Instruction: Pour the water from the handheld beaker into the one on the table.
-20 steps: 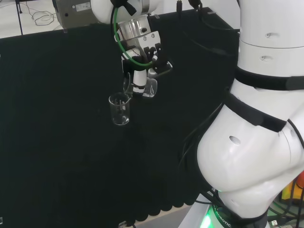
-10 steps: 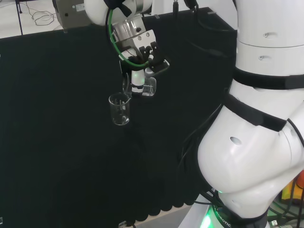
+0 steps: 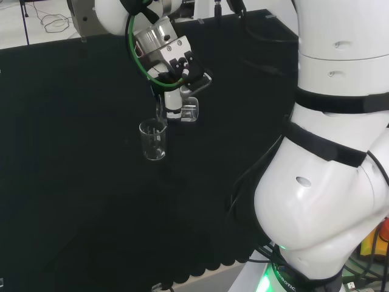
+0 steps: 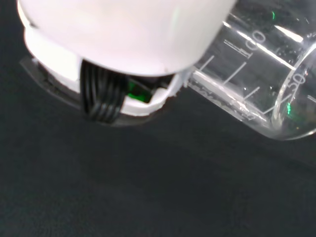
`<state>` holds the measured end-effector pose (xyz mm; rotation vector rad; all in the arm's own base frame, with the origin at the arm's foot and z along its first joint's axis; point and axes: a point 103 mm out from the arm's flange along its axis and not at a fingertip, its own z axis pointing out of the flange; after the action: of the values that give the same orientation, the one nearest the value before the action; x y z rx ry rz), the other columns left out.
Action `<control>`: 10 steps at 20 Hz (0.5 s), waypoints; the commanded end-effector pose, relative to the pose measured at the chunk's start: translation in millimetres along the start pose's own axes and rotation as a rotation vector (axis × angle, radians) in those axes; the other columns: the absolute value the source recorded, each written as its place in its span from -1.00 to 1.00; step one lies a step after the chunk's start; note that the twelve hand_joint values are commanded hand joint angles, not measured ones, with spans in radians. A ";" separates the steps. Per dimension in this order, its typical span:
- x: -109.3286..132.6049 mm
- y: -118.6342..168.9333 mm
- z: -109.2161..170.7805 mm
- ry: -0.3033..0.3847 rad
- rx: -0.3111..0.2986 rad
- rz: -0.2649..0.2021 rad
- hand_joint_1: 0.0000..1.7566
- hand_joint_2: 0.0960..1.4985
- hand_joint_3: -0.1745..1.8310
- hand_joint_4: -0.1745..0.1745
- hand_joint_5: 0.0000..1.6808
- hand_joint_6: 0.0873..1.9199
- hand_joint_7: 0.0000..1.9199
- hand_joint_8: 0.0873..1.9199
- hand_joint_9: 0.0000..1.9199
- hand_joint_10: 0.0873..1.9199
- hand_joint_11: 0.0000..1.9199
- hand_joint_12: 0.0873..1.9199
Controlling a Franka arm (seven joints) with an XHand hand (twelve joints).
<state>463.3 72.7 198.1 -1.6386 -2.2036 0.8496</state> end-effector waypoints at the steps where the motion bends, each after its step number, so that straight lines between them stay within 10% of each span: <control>1: 3.4 0.3 -2.6 -0.028 0.029 0.017 0.50 -0.30 -0.05 -1.00 0.49 -0.29 0.36 -0.33 0.59 -0.30 0.20 -0.30; 10: 8.4 0.0 -3.5 -0.058 0.054 0.026 0.50 -0.30 -0.05 -1.00 0.49 -0.29 0.36 -0.32 0.59 -0.30 0.20 -0.30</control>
<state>463.4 79.9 199.7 -1.6425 -2.1807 0.9469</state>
